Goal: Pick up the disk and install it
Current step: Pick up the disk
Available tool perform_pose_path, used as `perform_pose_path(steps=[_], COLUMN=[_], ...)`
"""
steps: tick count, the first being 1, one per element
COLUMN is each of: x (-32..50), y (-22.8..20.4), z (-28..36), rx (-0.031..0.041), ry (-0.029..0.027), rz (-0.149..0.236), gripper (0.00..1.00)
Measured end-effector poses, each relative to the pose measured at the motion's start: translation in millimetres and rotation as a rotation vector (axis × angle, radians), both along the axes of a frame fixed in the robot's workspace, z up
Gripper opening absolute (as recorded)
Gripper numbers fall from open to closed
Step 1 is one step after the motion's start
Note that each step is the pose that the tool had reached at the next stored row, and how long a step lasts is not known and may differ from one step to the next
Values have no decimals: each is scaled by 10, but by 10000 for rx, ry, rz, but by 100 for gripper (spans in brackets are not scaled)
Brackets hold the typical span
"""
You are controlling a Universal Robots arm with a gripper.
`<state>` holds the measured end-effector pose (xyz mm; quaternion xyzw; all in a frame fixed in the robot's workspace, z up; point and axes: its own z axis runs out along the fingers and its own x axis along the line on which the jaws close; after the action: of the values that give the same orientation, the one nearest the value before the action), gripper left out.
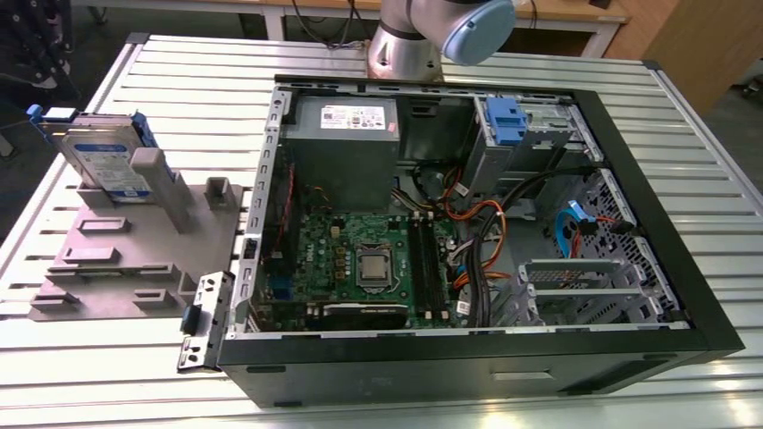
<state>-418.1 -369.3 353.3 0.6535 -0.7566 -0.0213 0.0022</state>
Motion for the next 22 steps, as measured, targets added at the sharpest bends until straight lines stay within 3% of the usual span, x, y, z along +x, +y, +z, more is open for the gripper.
perform_pose_path(steps=[11,22], x=[38,75], y=[0,0], z=[-88,-136], rx=[-1,-7], ry=[0,1], rz=[8,32], gripper=[11,11])
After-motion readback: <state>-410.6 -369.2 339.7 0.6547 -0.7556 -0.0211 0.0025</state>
